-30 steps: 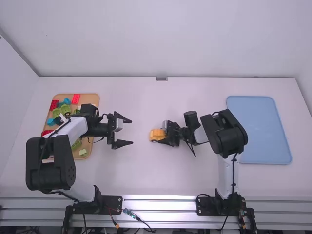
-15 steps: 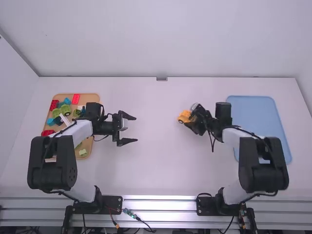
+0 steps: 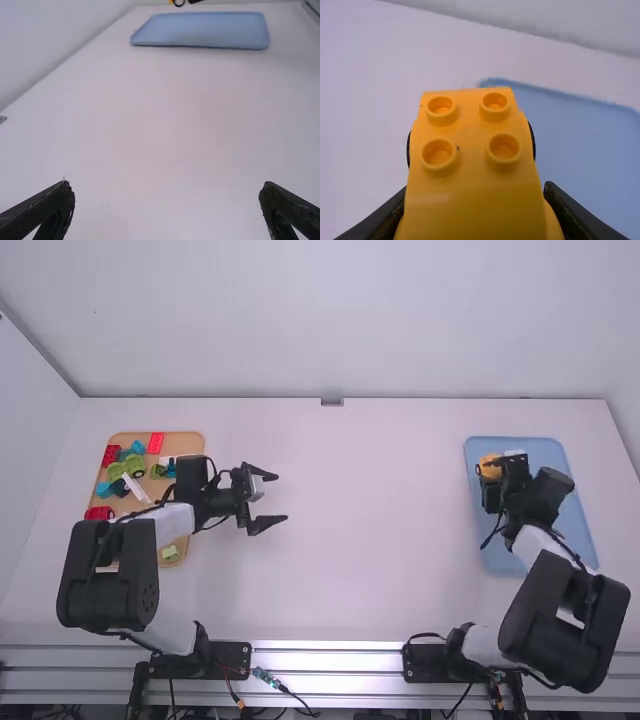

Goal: Assemble lego blocks to make yellow taxi

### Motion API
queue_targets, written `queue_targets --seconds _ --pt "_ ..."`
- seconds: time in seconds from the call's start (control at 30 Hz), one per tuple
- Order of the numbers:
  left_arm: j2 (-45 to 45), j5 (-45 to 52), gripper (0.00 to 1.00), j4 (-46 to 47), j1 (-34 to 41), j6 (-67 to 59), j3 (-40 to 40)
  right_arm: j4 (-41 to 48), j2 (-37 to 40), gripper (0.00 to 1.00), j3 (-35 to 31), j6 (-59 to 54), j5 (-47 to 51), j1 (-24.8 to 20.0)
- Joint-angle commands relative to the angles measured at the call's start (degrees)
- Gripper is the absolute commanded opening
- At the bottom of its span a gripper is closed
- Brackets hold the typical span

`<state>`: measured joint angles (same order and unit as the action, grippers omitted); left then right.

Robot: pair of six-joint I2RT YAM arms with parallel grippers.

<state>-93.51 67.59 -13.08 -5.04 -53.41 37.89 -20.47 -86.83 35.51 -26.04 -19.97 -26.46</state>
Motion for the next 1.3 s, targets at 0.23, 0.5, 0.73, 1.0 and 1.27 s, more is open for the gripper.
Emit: queue_targets --seconds 0.23,0.5,0.73,1.0,1.27 --pt "0.8 0.5 0.99 -7.3 -0.1 9.1 -4.0 -0.9 -12.3 0.36 2.1 5.3 2.0 -8.3" --pt "0.8 -1.3 0.99 -7.4 -0.1 12.4 -4.5 1.2 -16.5 0.73 4.8 5.0 2.1 -8.9" --pt "1.0 -11.1 0.99 -10.5 3.3 20.8 -4.5 8.7 -12.0 0.99 6.6 6.4 3.7 -8.3" --pt "4.9 -32.6 0.99 -12.3 9.4 39.8 -4.5 27.4 -1.5 0.99 11.8 9.8 10.2 -3.0" --pt "14.5 -58.6 0.99 0.0 20.8 53.9 -3.7 37.7 8.1 0.99 13.6 11.7 10.6 13.7"
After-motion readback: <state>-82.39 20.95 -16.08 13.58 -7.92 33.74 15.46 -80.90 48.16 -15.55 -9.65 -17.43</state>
